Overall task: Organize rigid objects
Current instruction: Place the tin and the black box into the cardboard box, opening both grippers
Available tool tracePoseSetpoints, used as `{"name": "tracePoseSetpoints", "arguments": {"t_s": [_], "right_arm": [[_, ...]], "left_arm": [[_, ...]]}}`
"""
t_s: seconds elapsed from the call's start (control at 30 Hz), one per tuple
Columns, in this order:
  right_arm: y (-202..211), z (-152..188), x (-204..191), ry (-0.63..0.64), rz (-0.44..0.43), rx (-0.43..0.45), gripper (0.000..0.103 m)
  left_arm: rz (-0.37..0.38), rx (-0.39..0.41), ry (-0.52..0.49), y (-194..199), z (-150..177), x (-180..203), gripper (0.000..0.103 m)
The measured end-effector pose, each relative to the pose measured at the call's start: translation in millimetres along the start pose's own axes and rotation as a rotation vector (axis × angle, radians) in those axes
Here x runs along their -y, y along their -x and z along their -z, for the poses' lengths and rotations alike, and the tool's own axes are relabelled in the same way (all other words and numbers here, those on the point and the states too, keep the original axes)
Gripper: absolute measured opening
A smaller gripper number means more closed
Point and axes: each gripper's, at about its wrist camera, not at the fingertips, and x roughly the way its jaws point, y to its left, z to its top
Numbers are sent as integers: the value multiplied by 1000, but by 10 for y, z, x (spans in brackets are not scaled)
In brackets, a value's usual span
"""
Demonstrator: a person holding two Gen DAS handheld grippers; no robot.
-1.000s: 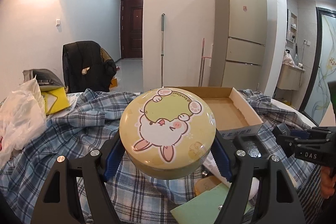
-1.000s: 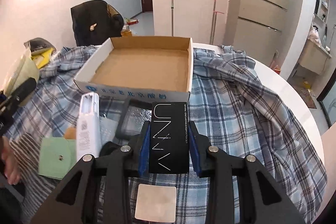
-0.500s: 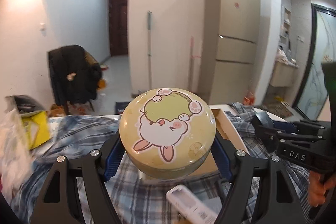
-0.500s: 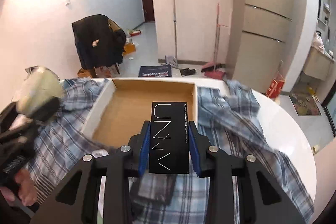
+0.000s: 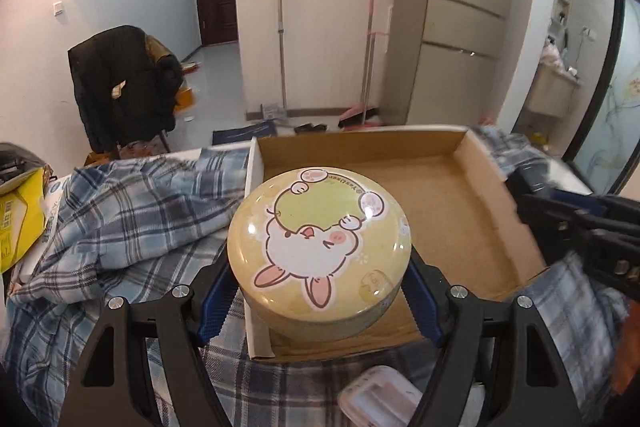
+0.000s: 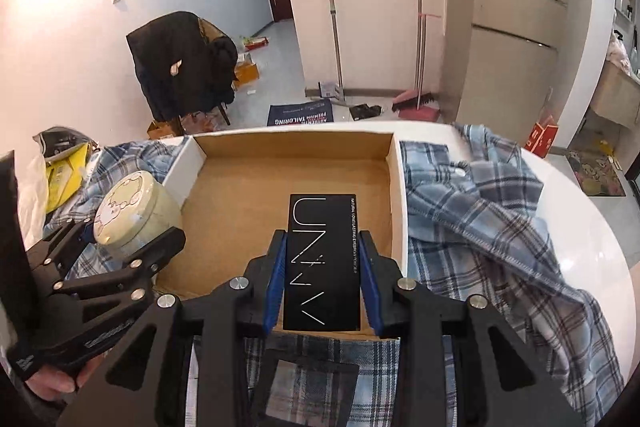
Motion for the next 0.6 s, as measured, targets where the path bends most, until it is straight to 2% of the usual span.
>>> {"name": "tracePoseSetpoints", "arguments": {"t_s": [0.07, 0.17, 0.3, 0.6], "right_arm": [[-24, 9, 26, -6, -5, -9, 32], [-36, 17, 48, -11, 14, -21, 32], [-16, 5, 88, -23, 6, -25, 32], [-57, 14, 178, -44, 12, -39, 32]], "left_arm": [[10, -22, 2, -88, 78, 4, 77], [-14, -6, -25, -127, 122, 54, 77], [14, -23, -16, -139, 169, 74, 77], [8, -42, -21, -182, 212, 67, 77]]}}
